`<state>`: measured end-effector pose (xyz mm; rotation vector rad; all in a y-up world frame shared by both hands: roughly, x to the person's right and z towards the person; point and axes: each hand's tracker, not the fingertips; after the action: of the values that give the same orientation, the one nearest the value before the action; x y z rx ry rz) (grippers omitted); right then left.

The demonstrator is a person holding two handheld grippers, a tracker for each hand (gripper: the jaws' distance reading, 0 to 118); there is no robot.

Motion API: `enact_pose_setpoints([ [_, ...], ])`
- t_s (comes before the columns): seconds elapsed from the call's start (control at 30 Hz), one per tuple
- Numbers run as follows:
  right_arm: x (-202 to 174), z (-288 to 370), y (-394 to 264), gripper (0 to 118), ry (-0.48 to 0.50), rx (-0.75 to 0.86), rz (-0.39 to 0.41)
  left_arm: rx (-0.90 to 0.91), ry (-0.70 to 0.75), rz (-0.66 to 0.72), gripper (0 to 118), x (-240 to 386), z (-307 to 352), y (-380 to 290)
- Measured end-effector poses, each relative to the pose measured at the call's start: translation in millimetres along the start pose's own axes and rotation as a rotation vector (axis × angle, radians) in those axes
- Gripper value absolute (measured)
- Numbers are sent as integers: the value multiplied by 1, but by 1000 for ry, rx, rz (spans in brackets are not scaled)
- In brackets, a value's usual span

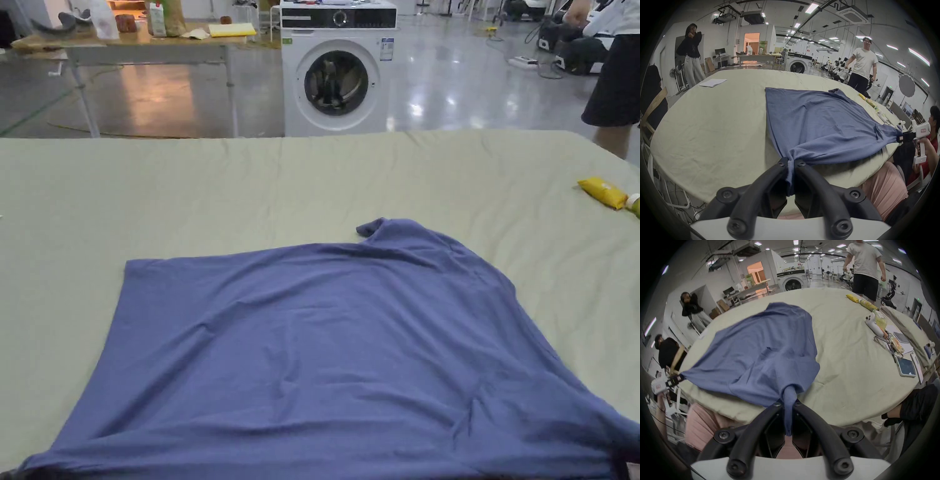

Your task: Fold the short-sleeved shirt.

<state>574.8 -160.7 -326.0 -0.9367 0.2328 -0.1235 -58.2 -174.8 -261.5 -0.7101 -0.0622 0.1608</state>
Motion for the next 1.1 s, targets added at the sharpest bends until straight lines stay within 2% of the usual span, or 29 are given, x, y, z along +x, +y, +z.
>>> enact_pose_setpoints([
  [0.13,-2,-6,48,3,49,-34,-107,-51,26,6,0,-8,-26,37],
  [0.3,-2,-56,134,3,29,-118,-98,-135,-12,76,0,-25,-87,98],
  [0.47,7,-146,210,3,-26,-213,-136,-222,22,18,0,-31,-169,144],
  [0.57,6,-198,226,4,-75,-217,-132,-270,-2,105,1,-42,-214,151],
  [0.6,5,-211,224,6,-105,-223,-154,-272,10,116,6,-45,-225,151],
  [0.63,4,-221,222,17,-119,-215,-168,-263,7,132,26,-48,-233,150],
  [0.67,3,-226,219,36,-131,-179,-172,-249,11,143,51,-50,-236,147],
  [0.7,1,-226,215,62,-175,-115,-163,-226,24,152,73,-53,-236,144],
  [0.73,0,-223,206,93,-197,-35,-154,-175,26,164,81,-54,-232,142],
  [0.77,-2,-218,200,106,-209,42,-139,-132,24,172,81,-55,-225,139],
  [0.8,-6,-207,193,110,-213,142,-107,-83,18,169,81,-55,-217,136],
  [0.87,-19,-179,174,109,-217,383,-16,52,9,137,81,-48,-191,126],
  [0.93,-38,-145,145,110,-239,573,55,268,1,74,81,-27,-146,105],
  [0.97,-47,-128,129,110,-234,646,63,360,-5,58,81,-20,-127,93],
  [1.03,-64,-93,94,109,-129,782,42,545,54,36,81,1,-87,63],
  [1.07,-72,-78,79,106,-79,817,31,601,90,19,81,10,-70,50],
  [1.1,-81,-62,63,98,-42,871,16,624,111,-4,78,19,-53,38],
])
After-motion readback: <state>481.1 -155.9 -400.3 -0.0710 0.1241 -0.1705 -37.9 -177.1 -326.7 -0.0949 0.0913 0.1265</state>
